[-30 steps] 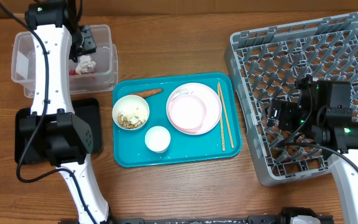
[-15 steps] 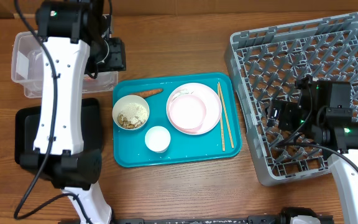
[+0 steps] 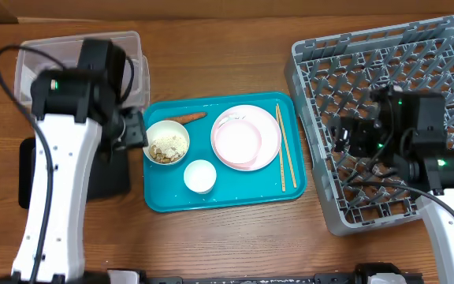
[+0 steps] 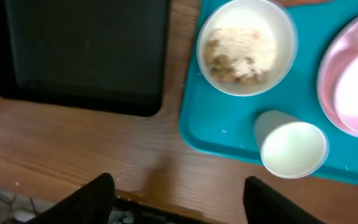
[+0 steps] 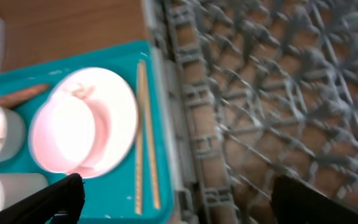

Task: Sort waste into correct bins and load items into the dishwasher
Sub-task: 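Reach the right gripper into the pink bowl and grip its rim, then lift the pink bowl with the right gripper and place it in the rack, then grasp the white cup with the left gripper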

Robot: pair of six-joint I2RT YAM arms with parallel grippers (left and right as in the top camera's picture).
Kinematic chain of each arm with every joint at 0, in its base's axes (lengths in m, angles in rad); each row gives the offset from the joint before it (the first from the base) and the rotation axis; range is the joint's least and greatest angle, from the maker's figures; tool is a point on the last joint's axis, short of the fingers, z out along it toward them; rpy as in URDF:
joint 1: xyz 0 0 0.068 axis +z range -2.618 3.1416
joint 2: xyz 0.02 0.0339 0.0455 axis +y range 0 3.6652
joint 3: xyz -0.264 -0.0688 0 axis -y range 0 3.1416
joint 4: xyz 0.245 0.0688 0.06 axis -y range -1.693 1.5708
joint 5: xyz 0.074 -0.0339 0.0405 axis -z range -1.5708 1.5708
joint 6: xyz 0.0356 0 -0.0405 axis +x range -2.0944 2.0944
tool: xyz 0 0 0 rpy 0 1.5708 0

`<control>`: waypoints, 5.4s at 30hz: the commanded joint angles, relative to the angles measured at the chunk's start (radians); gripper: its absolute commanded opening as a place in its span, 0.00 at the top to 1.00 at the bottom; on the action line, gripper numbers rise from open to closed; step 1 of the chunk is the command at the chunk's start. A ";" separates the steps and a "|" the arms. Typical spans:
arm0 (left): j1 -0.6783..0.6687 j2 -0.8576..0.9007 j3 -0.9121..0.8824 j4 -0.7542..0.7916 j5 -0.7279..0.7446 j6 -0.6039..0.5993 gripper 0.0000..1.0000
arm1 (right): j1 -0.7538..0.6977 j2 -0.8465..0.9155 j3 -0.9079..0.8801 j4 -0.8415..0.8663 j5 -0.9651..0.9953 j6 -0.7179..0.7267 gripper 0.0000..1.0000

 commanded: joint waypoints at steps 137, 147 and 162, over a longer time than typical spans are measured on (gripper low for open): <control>-0.027 -0.142 -0.417 0.365 0.204 -0.029 0.14 | 0.008 0.466 0.448 -0.199 -0.109 -0.069 0.14; -0.089 -0.142 -0.417 0.381 0.225 -0.034 0.14 | 0.328 0.496 0.443 -0.253 -0.122 -0.054 0.12; -0.216 -0.030 -0.589 0.490 0.271 -0.027 0.40 | 0.366 0.496 0.443 -0.255 -0.057 0.002 0.09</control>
